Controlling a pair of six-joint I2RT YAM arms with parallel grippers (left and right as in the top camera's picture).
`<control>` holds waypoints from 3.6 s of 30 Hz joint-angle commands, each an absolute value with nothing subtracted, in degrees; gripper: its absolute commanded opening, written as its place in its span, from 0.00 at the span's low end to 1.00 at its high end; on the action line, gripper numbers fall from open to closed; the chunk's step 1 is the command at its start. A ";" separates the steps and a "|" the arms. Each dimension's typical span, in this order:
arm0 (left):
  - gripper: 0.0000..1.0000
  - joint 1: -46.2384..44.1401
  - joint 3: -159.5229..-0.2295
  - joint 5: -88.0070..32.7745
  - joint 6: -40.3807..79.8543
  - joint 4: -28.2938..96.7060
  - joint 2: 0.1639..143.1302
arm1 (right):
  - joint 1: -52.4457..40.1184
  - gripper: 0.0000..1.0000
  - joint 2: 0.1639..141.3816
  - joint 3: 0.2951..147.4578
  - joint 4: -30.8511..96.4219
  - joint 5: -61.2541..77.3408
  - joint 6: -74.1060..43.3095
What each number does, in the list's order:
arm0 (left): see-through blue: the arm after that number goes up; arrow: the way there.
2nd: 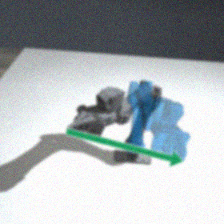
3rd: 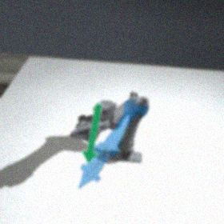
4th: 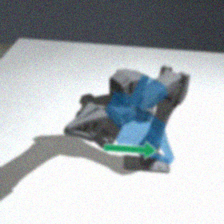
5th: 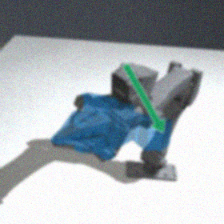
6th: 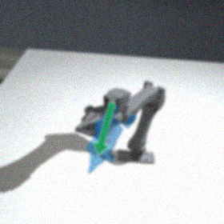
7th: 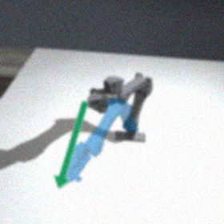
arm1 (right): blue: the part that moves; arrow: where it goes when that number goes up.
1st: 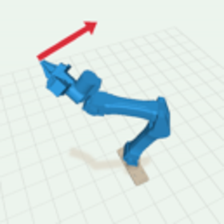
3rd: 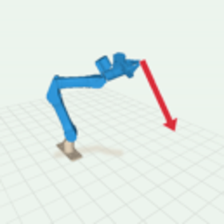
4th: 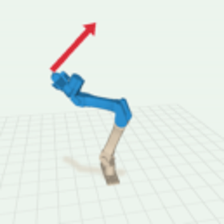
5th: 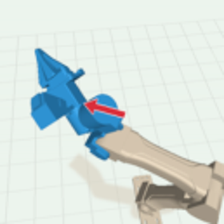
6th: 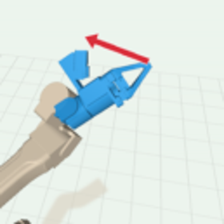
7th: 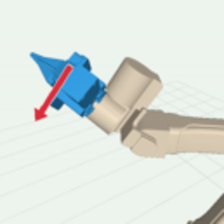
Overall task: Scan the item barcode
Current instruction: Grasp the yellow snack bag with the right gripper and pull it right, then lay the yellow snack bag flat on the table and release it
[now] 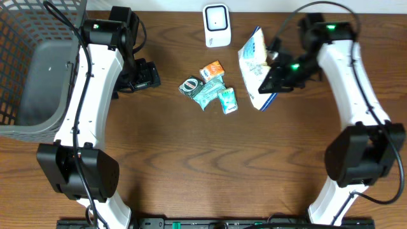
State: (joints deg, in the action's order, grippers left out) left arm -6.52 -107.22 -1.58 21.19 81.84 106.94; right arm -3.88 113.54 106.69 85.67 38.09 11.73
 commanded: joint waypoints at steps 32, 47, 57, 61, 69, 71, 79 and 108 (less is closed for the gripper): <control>0.98 -6.50 -107.09 -1.69 21.54 82.00 105.97 | 1.08 0.16 113.49 111.53 89.80 23.51 0.89; 0.98 -6.50 -107.09 -1.69 21.54 82.00 105.97 | -18.74 0.99 113.58 99.57 66.15 -15.49 -19.75; 0.97 -6.50 -107.09 -1.69 21.54 82.00 105.97 | -19.55 0.99 113.58 83.50 53.28 -15.03 -19.90; 0.98 -6.50 -107.09 -1.69 21.54 82.00 105.97 | -19.55 0.88 113.58 81.03 51.05 -14.33 -17.47; 0.97 -6.50 -107.09 -1.69 21.54 81.97 105.97 | -18.63 0.01 113.45 85.78 55.51 -2.68 -14.70; 0.98 -6.50 -107.09 -1.69 21.54 81.97 105.97 | -17.54 0.01 113.36 90.28 59.51 1.85 -12.82; 0.98 -6.50 -107.09 -1.69 21.54 82.00 105.97 | -8.84 0.01 113.36 105.10 71.81 35.05 3.25; 0.98 -6.50 -107.09 -1.69 21.54 82.00 105.97 | 9.26 0.41 113.45 105.69 82.63 18.85 -2.35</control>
